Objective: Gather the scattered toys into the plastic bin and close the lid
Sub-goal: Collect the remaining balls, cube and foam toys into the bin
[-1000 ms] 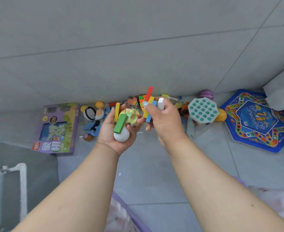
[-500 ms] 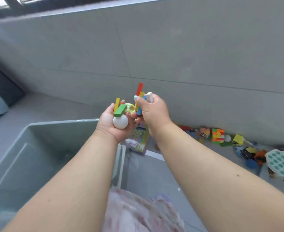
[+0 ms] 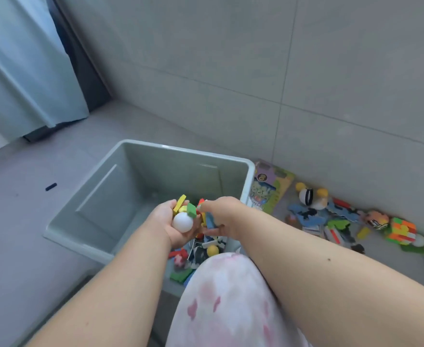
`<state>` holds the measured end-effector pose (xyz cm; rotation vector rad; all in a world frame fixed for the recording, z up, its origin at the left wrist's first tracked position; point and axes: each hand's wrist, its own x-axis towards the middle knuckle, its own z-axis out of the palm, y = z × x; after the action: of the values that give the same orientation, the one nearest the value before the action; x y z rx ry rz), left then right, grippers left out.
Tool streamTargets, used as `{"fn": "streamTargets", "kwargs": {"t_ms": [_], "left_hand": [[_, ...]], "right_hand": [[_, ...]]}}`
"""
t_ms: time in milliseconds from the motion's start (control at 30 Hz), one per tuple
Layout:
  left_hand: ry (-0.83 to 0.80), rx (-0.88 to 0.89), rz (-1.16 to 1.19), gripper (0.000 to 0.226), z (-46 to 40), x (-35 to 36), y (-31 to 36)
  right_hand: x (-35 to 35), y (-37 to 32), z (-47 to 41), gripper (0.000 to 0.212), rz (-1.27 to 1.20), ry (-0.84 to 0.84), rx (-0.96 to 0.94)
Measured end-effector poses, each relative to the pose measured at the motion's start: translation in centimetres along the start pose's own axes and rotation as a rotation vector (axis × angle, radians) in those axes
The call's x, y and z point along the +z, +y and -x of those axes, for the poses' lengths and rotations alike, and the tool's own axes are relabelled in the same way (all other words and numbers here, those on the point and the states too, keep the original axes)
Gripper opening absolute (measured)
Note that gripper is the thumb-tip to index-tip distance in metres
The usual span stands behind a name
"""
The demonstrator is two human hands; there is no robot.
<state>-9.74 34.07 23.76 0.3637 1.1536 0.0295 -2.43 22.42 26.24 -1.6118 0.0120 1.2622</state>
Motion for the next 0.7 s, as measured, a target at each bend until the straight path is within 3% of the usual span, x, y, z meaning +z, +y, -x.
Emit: {"fn": "streamTargets", "kwargs": {"t_ms": [100, 233, 300, 533, 700], "left_hand": [[0.031, -0.043, 0.013, 0.033, -0.7, -1.2, -0.2], [0.22, 0.008, -0.102, 0.038, -1.5, -2.1, -0.1], [0.236, 0.034, -0.116, 0.039, -1.5, -1.9, -0.1], [0.204, 0.09, -0.237, 0.043, -1.2, 0.4, -0.5], [0.15, 0.134, -0.354, 0.044, -0.1, 4.2, -0.9]], "right_hand": [[-0.4, 0.1, 0.1, 0.022, -0.016, 0.018, 0.036], [-1.2, 0.2, -0.1, 0.044, 0.044, 0.049, 0.066], [-1.3, 0.3, -0.2, 0.051, 0.043, 0.045, 0.067], [-2.1, 0.6, 0.1, 0.05, 0.034, 0.046, 0.014], [-5.0, 0.5, 0.8, 0.046, -0.018, 0.142, -0.066]]}}
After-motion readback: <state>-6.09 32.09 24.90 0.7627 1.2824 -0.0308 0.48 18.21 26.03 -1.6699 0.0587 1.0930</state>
